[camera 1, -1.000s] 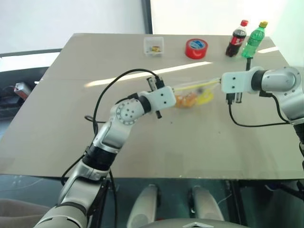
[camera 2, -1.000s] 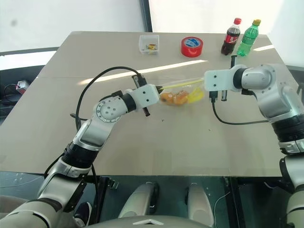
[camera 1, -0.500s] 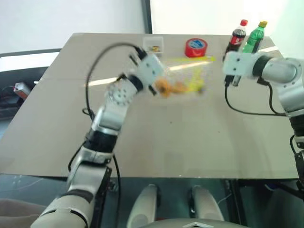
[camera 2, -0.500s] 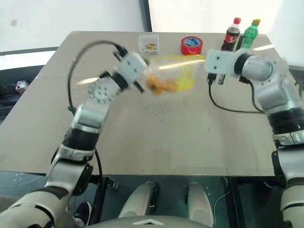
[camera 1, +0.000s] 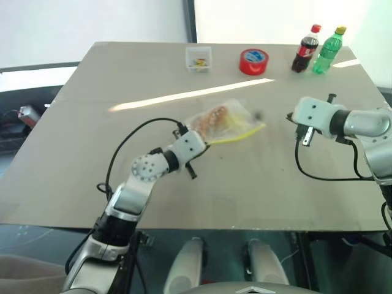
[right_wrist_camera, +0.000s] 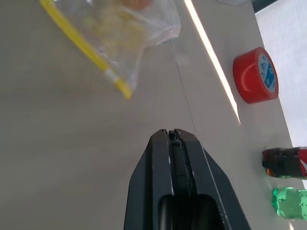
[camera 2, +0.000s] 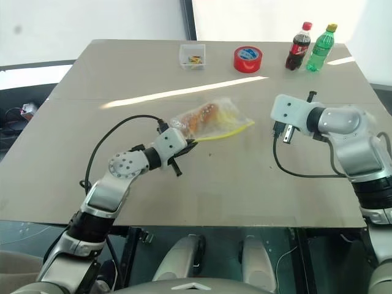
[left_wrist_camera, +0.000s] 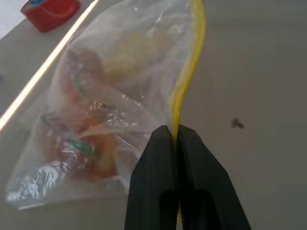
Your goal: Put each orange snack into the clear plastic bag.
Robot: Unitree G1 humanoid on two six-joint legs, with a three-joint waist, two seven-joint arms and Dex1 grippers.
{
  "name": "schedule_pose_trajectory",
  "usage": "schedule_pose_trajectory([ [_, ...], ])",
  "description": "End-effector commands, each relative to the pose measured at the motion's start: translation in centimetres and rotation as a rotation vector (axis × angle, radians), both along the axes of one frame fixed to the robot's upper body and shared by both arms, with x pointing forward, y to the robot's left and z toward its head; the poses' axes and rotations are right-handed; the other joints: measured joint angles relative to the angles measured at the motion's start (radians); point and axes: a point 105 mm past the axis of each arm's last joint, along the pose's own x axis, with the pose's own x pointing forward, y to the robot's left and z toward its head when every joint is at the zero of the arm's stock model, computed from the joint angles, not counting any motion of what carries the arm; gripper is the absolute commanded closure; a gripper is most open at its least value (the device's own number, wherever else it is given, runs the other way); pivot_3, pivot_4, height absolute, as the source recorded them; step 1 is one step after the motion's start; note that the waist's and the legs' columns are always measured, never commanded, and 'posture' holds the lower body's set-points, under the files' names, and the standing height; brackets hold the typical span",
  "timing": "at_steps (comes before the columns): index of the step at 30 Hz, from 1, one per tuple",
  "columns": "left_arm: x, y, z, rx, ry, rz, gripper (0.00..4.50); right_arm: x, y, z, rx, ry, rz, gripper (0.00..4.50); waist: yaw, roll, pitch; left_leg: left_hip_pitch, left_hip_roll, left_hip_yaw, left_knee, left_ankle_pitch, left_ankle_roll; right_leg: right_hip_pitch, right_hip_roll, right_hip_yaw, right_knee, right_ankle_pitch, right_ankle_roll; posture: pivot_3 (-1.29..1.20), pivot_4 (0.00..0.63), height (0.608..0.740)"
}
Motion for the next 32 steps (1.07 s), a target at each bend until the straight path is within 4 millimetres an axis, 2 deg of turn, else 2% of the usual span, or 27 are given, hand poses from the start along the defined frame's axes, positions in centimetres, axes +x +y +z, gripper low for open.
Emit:
schedule_pose_trajectory([
  [1, -2.3, -0.4, 1.1, -0.037, 0.000, -0.059, 4.50, -0.9, -1.0, 0.8, 0.033, -0.009, -0.035, 4.45, 0.000, 0.000, -0.001, 0.002, 0.000, 0.000, 0.000, 0.000, 0.000, 0.002, 0.000, 0.000, 0.000, 0.000, 0.000, 0.00, 0.150, 0.740],
  [3, -2.9, -0.3, 0.6, -0.033, 0.021, -0.073, 4.50, -1.2, -1.4, -0.1, 0.071, 0.038, -0.048, 4.45, 0.000, 0.000, -0.001, 0.006, 0.000, -0.001, 0.000, 0.000, 0.000, 0.008, 0.000, 0.000, -0.001, 0.000, 0.000, 0.00, 0.150, 0.740],
  [7, -3.2, 0.4, 0.2, -0.037, 0.030, -0.062, 3.20, -2.6, -1.7, -1.9, 0.236, 0.154, -0.062, 4.50, 0.001, 0.000, -0.001, 0.005, 0.000, -0.002, 0.002, 0.000, 0.000, 0.007, 0.000, -0.001, -0.001, 0.000, 0.000, 0.00, 0.150, 0.740],
  [8, -3.1, 0.8, 0.1, -0.036, 0.026, -0.046, 2.53, -3.2, -1.9, -2.6, 0.272, 0.202, -0.062, 4.50, 0.001, 0.000, -0.001, 0.005, 0.000, -0.002, 0.002, 0.000, 0.000, 0.007, 0.000, -0.001, -0.001, 0.000, 0.000, 0.00, 0.150, 0.740],
  [9, -3.0, 1.1, -0.1, -0.036, 0.024, -0.028, 2.14, -3.9, -2.2, -3.3, 0.304, 0.249, -0.071, 4.50, 0.002, 0.000, -0.001, 0.005, 0.000, -0.002, 0.001, 0.000, 0.000, 0.007, 0.000, -0.001, -0.001, 0.000, 0.000, 0.00, 0.150, 0.740],
  [11, -3.0, 1.7, -0.4, -0.055, 0.037, -0.008, 1.64, -5.1, -2.7, -4.7, 0.333, 0.325, -0.077, 3.96, 0.003, 0.000, -0.001, 0.005, 0.000, -0.002, 0.001, 0.000, 0.000, 0.007, 0.000, -0.001, -0.001, 0.000, 0.000, 0.00, 0.150, 0.740],
  [12, -3.1, 1.9, -0.5, -0.073, 0.053, -0.001, 1.05, -5.7, -2.8, -5.2, 0.353, 0.355, -0.077, 3.65, 0.003, 0.000, -0.001, 0.005, 0.000, -0.003, 0.001, 0.000, 0.000, 0.007, -0.001, -0.002, -0.002, 0.000, 0.000, 0.00, 0.150, 0.740],
  [13, -3.3, 2.1, -0.5, -0.090, 0.066, 0.002, 1.05, -6.1, -2.9, -5.4, 0.369, 0.369, -0.073, 3.18, 0.003, 0.000, -0.001, 0.005, 0.000, -0.002, 0.001, 0.000, 0.000, 0.007, -0.001, -0.002, -0.002, 0.000, 0.000, 0.00, 0.150, 0.740],
  [14, -3.5, 2.4, -0.4, -0.111, 0.078, 0.007, 1.05, -6.3, -3.1, -5.6, 0.399, 0.375, -0.078, 2.90, 0.002, 0.000, -0.001, 0.005, 0.000, -0.002, 0.001, 0.000, 0.000, 0.007, -0.001, -0.002, -0.002, 0.000, 0.000, 0.00, 0.150, 0.740],
  [17, -4.3, 3.1, 0.0, -0.210, 0.145, 0.022, 1.05, -7.3, -3.6, -6.0, 0.451, 0.424, -0.078, 1.41, -0.002, 0.000, -0.001, 0.005, 0.001, -0.001, 0.001, 0.000, 0.000, 0.007, -0.001, -0.001, -0.001, 0.000, 0.000, 0.00, 0.150, 0.740],
  [22, -6.1, 5.1, 1.4, -0.353, 0.251, 0.056, 1.05, -8.7, -4.6, -5.6, 0.530, 0.406, -0.043, 1.41, 0.001, 0.000, -0.001, 0.005, 0.001, -0.003, 0.001, 0.000, 0.000, 0.008, 0.000, -0.002, -0.001, 0.000, 0.000, 0.00, 0.150, 0.740],
  [24, -6.5, 6.3, 2.0, -0.387, 0.270, 0.078, 1.05, -9.2, -5.5, -5.6, 0.546, 0.412, -0.057, 1.41, 0.001, 0.000, -0.001, 0.005, 0.001, -0.002, 0.002, 0.000, 0.000, 0.008, 0.000, -0.002, -0.001, 0.000, 0.000, 0.00, 0.150, 0.740],
  [26, -6.9, 7.1, 2.9, -0.422, 0.286, 0.092, 1.05, -9.3, -6.5, -4.8, 0.596, 0.390, -0.072, 1.41, 0.001, 0.000, -0.001, 0.006, 0.002, -0.002, 0.002, 0.000, 0.000, 0.008, 0.000, -0.002, -0.001, 0.000, 0.000, 0.00, 0.150, 0.740],
  [29, -7.2, 7.6, 3.6, -0.441, 0.305, 0.103, 1.05, -9.6, -7.2, -3.8, 0.617, 0.388, -0.043, 1.41, 0.001, 0.000, -0.001, 0.005, 0.002, -0.002, 0.002, 0.000, 0.000, 0.008, 0.000, -0.002, -0.001, 0.000, 0.000, 0.00, 0.150, 0.740],
  [32, -7.6, 7.7, 3.7, -0.437, 0.318, 0.113, 1.05, -9.7, -7.6, -3.5, 0.623, 0.413, -0.036, 1.41, 0.002, 0.000, -0.001, 0.006, 0.002, -0.002, 0.003, 0.000, 0.000, 0.009, 0.000, -0.002, -0.002, 0.000, 0.000, 0.00, 0.150, 0.740],
])
